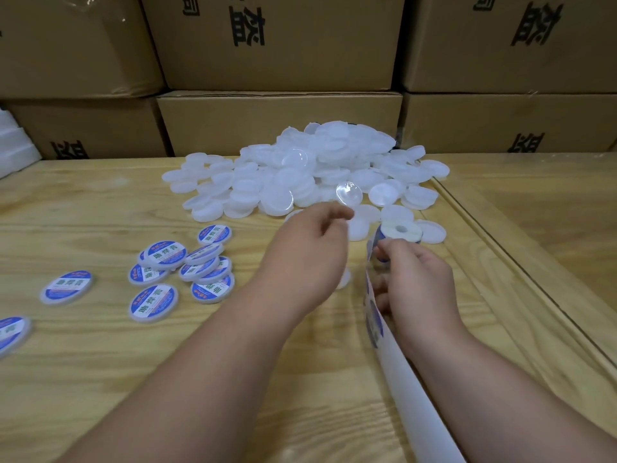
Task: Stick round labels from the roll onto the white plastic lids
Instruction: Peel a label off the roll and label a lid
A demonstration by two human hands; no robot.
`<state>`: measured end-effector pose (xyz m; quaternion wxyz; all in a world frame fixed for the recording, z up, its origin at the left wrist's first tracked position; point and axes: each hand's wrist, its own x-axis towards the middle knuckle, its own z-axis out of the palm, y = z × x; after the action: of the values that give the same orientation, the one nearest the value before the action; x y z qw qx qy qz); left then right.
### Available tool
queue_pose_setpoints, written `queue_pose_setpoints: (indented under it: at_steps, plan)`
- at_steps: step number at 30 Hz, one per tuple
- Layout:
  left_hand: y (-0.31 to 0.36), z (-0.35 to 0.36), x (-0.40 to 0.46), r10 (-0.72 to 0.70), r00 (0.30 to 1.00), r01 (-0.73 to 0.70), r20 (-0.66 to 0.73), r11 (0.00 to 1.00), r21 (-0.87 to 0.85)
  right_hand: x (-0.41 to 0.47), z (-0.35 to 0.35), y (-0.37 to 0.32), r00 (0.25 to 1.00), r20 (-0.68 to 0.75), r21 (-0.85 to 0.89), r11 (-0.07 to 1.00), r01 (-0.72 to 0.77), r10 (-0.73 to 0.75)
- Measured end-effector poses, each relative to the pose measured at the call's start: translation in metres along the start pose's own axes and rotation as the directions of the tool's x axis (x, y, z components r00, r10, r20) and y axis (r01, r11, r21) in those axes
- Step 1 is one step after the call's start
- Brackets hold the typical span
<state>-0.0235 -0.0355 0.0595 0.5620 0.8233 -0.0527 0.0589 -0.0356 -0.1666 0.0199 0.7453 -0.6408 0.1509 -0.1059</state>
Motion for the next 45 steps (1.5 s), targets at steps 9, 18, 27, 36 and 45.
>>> queue_pose_setpoints:
  at_steps: [9,18,27,36,45]
  plan:
    - [-0.058,-0.019,-0.022,0.027,0.998,0.012,-0.059,0.821,0.571,-0.005,-0.003,-0.003,0.994,0.0,-0.215,0.97,0.111,-0.113]
    - [-0.066,-0.015,-0.011,0.145,0.983,-0.085,-0.11,0.899,0.429,-0.001,-0.012,-0.009,0.961,0.265,-0.489,0.848,0.205,-0.079]
    - [-0.062,-0.017,-0.013,0.235,0.958,-0.21,-0.166,0.965,0.157,-0.005,-0.031,-0.029,0.822,0.538,-0.602,0.768,0.218,0.188]
    - [-0.056,-0.014,-0.026,0.307,0.951,-0.302,-0.034,0.901,-0.31,-0.002,-0.024,-0.018,0.882,0.468,-0.438,0.881,0.18,0.053]
    - [-0.046,-0.003,-0.032,0.246,0.966,-0.228,0.079,0.956,-0.184,0.001,-0.017,-0.012,0.906,0.423,-0.373,0.908,0.191,-0.016]
